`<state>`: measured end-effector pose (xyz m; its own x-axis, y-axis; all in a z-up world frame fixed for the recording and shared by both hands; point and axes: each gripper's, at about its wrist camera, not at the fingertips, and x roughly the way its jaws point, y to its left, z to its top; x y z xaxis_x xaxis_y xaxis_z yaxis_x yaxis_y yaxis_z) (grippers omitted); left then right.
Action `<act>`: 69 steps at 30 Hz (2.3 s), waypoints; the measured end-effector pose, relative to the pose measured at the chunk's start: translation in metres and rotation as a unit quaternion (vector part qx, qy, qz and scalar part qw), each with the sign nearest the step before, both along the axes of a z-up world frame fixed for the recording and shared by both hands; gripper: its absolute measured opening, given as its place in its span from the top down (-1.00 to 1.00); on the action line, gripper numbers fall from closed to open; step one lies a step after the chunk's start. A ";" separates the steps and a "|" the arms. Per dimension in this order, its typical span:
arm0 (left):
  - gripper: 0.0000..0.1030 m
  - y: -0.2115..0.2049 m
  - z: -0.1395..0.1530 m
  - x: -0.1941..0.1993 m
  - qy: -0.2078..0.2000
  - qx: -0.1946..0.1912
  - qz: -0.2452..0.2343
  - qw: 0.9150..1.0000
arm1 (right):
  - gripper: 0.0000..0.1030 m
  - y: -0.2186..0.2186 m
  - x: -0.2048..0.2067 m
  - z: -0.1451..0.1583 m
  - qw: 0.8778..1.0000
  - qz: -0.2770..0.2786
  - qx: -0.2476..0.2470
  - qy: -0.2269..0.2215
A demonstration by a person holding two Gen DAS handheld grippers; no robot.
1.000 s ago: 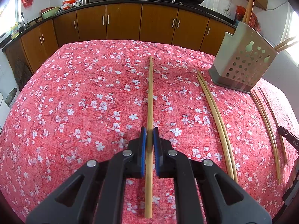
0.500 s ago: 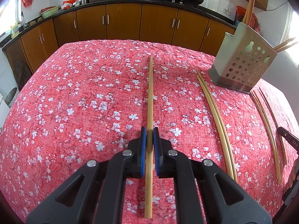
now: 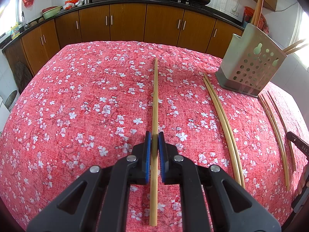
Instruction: Organize utensils
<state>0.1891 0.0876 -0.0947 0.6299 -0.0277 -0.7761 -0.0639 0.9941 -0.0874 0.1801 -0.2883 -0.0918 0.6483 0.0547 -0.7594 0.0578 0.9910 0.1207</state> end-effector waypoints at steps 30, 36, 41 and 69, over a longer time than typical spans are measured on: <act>0.84 -0.010 0.054 -0.027 -0.056 0.028 -0.016 0.998 | 0.85 -0.011 -0.024 0.052 0.998 -0.015 0.014 -0.059; 0.85 -0.014 0.059 -0.027 -0.062 0.035 -0.018 0.997 | 0.66 -0.009 -0.028 0.041 0.999 0.004 0.011 -0.036; 0.84 -0.015 0.034 -0.026 -0.029 0.022 -0.012 0.999 | 0.59 -0.003 -0.028 0.015 1.000 0.015 0.007 0.006; 0.85 -0.011 0.148 -0.049 -0.189 -0.003 -0.004 0.982 | 0.85 -0.026 -0.050 0.120 0.985 -0.028 0.038 -0.167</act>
